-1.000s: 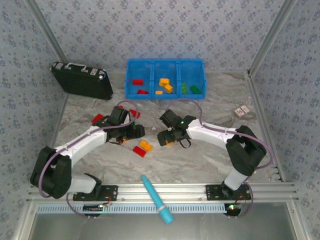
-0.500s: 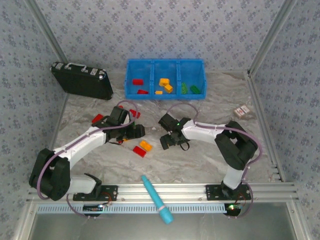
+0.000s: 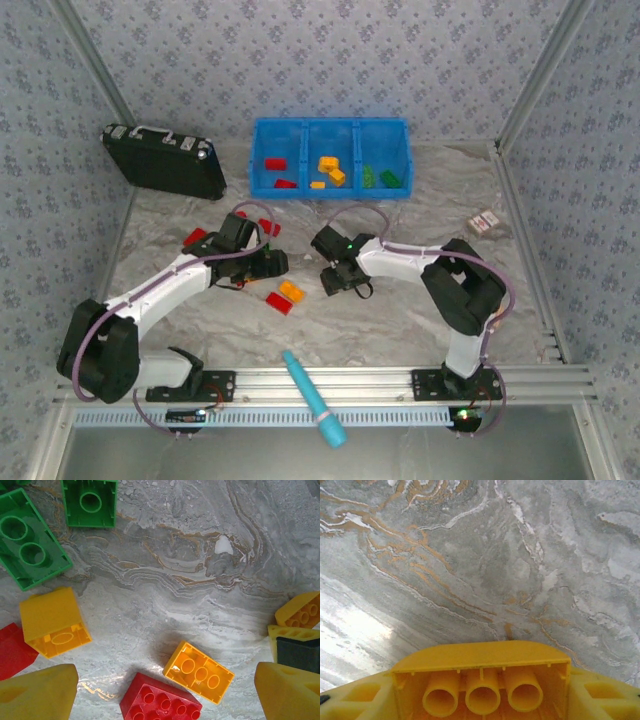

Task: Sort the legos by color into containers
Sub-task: Pick up the lego from the center of the table, then place the lego in the container.

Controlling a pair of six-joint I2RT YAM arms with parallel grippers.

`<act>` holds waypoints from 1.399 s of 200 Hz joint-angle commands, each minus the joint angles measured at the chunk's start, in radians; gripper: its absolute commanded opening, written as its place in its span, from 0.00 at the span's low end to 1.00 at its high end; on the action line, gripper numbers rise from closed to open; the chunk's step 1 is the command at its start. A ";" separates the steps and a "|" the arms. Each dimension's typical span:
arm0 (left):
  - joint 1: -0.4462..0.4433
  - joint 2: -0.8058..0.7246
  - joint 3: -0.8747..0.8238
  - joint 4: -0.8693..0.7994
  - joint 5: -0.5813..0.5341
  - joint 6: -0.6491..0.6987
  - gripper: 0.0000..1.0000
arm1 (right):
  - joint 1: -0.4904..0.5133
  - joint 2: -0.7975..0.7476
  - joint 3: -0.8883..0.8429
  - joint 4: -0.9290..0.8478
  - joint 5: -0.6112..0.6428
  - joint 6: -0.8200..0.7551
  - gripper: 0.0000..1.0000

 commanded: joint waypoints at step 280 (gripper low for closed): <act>-0.075 -0.271 -0.277 -0.065 0.003 -0.480 0.90 | -0.307 0.526 1.028 0.034 0.017 -0.194 0.83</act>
